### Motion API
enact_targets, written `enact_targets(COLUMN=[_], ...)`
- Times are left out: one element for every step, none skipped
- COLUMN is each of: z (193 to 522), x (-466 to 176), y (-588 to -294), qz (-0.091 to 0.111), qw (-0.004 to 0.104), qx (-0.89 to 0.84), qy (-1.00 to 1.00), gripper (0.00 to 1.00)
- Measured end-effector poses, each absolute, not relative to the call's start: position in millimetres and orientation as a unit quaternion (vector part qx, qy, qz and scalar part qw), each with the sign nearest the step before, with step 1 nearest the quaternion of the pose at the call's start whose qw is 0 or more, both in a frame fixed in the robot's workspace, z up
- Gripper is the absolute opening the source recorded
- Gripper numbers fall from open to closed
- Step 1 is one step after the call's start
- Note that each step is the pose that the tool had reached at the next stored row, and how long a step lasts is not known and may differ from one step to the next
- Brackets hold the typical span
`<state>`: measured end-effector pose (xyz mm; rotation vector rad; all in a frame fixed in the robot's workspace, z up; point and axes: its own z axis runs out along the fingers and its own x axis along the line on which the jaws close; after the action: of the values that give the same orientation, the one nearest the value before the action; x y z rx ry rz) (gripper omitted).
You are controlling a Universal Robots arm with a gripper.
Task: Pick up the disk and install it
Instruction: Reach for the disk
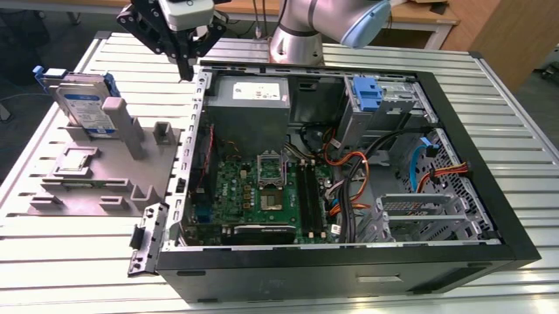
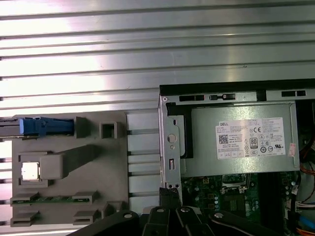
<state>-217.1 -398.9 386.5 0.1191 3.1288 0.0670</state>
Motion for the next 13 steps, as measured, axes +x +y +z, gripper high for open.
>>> enact_targets(z=[386.4,386.4,386.4,386.3,386.3,386.2,386.1,386.0,386.0,385.9,385.8,385.8,385.7], x=[-217.2,-217.4,-217.5,-217.6,-217.8,-217.9,-218.1,-218.3,-218.5,-218.6,-218.9,-219.3,-219.7], y=[-399.0,-399.0,-398.9,-399.0,-399.0,-398.9,-398.9,-398.9,-398.9,-398.9,-398.9,-398.9,-398.9], qz=[0.021,0.021,0.021,0.021,0.021,0.021,0.021,0.021,0.021,0.021,0.021,0.021,0.021], qw=[0.005,0.005,0.005,0.004,0.004,0.004,0.004,0.004,0.004,0.004,0.004,0.003,0.003], qx=[0.038,0.038,0.038,0.038,0.038,0.038,0.038,0.038,0.038,0.038,0.038,0.038,0.038], qy=[0.999,0.999,0.999,0.999,0.999,0.999,0.999,0.999,0.999,0.999,0.999,0.999,0.999], gripper=[0.10,0.10,0.10,0.10,0.10,0.10,0.10,0.10,0.10,0.10,0.10,0.10,0.10])
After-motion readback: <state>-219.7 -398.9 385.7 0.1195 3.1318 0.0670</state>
